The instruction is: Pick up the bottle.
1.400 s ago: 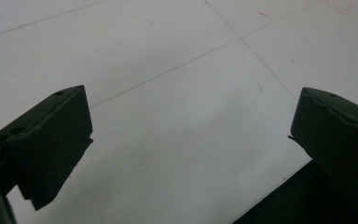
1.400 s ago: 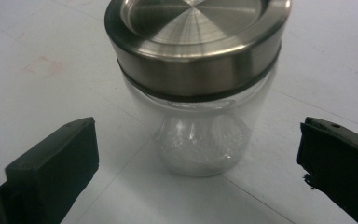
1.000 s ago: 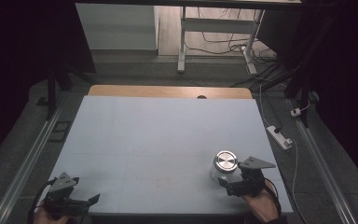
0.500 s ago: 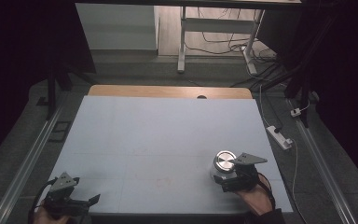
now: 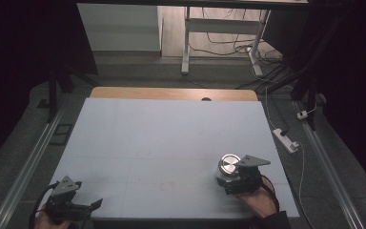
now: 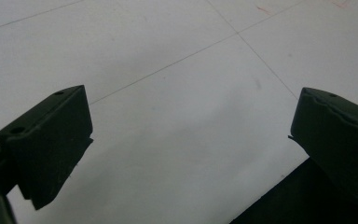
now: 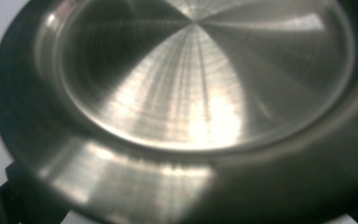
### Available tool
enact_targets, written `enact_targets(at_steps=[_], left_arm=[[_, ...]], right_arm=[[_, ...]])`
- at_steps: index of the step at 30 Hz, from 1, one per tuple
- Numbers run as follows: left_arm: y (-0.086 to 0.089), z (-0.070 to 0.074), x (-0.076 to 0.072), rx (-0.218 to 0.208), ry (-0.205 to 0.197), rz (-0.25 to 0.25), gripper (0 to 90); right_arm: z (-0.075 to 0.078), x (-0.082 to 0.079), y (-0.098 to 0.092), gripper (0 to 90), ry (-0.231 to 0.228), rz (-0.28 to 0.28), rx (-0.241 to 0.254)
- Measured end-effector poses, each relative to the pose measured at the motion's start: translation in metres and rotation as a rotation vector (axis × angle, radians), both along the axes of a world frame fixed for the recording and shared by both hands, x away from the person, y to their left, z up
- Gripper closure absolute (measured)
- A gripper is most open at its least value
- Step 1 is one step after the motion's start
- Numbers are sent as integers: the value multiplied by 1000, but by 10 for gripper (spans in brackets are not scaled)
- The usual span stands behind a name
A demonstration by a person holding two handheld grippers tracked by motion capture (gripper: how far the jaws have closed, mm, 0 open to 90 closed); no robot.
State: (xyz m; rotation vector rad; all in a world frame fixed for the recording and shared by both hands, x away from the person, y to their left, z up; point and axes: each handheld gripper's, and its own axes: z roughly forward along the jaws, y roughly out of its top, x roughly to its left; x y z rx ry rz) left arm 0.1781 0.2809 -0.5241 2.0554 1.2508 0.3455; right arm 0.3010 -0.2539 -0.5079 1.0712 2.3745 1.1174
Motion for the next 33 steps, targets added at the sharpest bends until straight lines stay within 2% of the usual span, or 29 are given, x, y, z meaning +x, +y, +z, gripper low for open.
enact_targets(at_steps=[9,11,14,27,33], left_arm=[[0,0,0,5,3,-7,0],[0,0,0,5,5,-9,0],[-1,0,0,7,5,-11,0],[-1,0,0,8,6,-14,1],[-1,0,0,6,6,-14,1]], right_arm=[[1,0,-1,114,7,6,11],[2,-1,0,125,-5,13,-1],[3,-2,1,134,-22,20,-20],[6,-4,2,145,-37,18,-46],[8,-4,1,146,-45,11,-40]])
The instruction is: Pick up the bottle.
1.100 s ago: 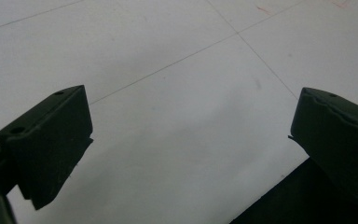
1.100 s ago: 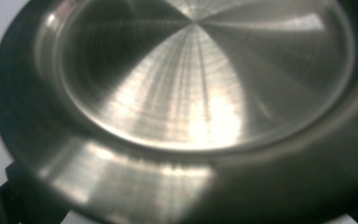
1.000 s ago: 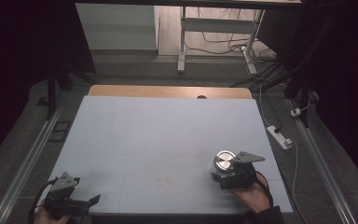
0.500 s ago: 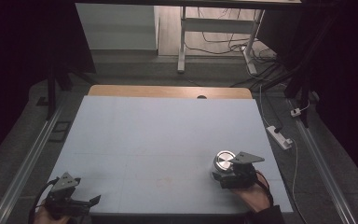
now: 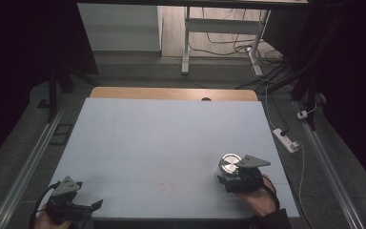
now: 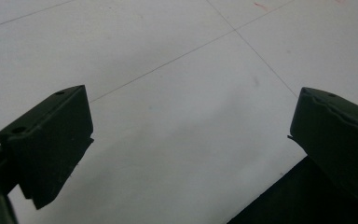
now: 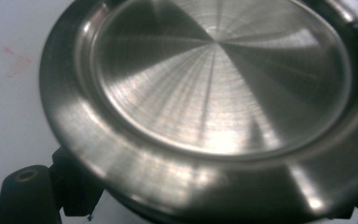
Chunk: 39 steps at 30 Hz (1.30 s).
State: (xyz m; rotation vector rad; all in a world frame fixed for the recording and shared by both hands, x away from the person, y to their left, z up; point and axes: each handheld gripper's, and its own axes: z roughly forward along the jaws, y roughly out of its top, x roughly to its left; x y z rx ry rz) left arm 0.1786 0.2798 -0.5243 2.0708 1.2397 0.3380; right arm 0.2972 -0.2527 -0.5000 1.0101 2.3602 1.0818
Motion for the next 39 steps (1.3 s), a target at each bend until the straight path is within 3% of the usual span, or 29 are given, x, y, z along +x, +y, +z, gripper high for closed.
enact_targets(at_steps=[21,39], left_arm=[[1,0,0,-7,2,5,2],[1,0,0,-10,1,0,3]], right_arm=[[19,5,21,146,-47,61,49],[27,14,63,147,-64,147,50]])
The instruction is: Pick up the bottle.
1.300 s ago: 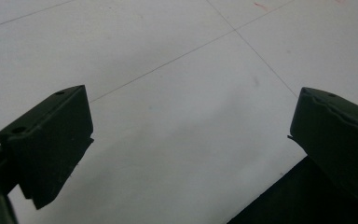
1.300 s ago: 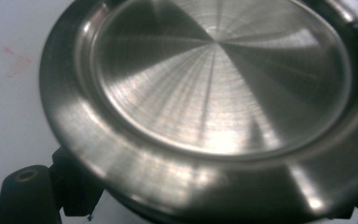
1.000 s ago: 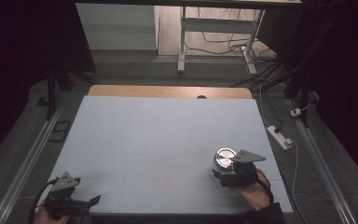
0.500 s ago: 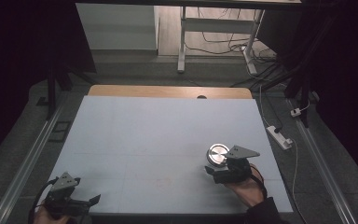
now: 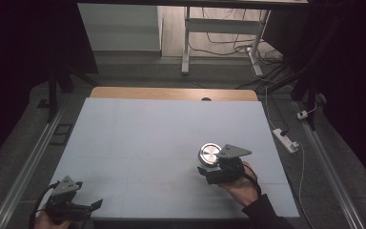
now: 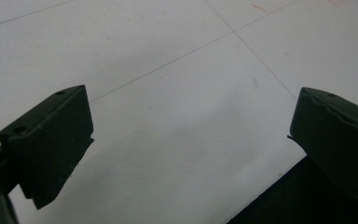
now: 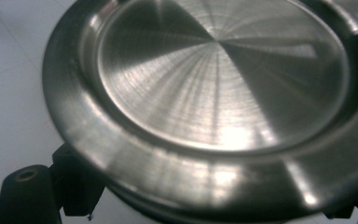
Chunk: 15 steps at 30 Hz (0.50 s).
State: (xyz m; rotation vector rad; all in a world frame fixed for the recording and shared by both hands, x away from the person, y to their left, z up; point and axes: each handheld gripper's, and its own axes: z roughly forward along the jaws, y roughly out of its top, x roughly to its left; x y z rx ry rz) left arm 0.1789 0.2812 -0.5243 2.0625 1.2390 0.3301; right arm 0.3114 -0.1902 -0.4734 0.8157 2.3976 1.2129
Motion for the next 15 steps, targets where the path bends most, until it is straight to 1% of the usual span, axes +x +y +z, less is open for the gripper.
enact_targets(at_steps=[15], left_arm=[[0,0,0,-1,1,-2,3]], right_arm=[[0,9,36,146,-2,64,-6]])
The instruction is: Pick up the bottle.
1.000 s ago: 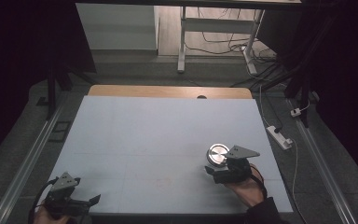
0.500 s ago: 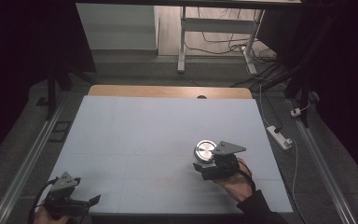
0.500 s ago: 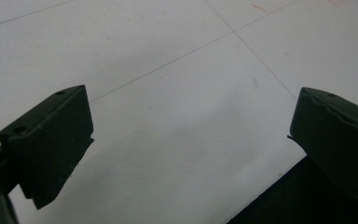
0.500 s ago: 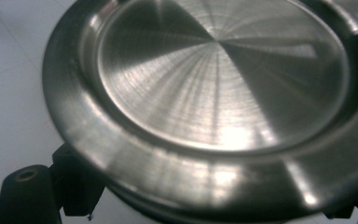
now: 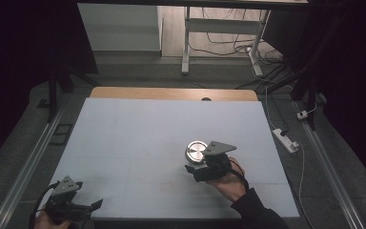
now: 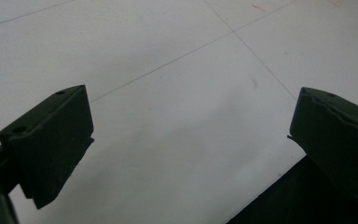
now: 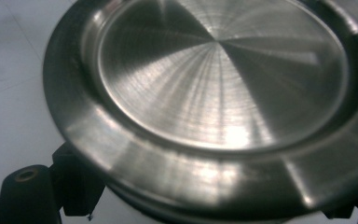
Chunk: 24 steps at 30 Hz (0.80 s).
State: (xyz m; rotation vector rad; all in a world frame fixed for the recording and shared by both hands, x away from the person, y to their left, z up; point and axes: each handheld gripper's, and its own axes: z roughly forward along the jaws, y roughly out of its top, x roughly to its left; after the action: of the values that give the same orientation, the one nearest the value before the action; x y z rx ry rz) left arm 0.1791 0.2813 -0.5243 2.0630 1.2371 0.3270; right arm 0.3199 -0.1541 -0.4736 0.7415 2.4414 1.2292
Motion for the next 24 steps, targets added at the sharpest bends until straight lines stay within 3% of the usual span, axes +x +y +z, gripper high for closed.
enact_targets(at_steps=[24], left_arm=[[0,0,0,-2,2,-1,4]], right_arm=[[-3,12,35,147,2,45,-5]])
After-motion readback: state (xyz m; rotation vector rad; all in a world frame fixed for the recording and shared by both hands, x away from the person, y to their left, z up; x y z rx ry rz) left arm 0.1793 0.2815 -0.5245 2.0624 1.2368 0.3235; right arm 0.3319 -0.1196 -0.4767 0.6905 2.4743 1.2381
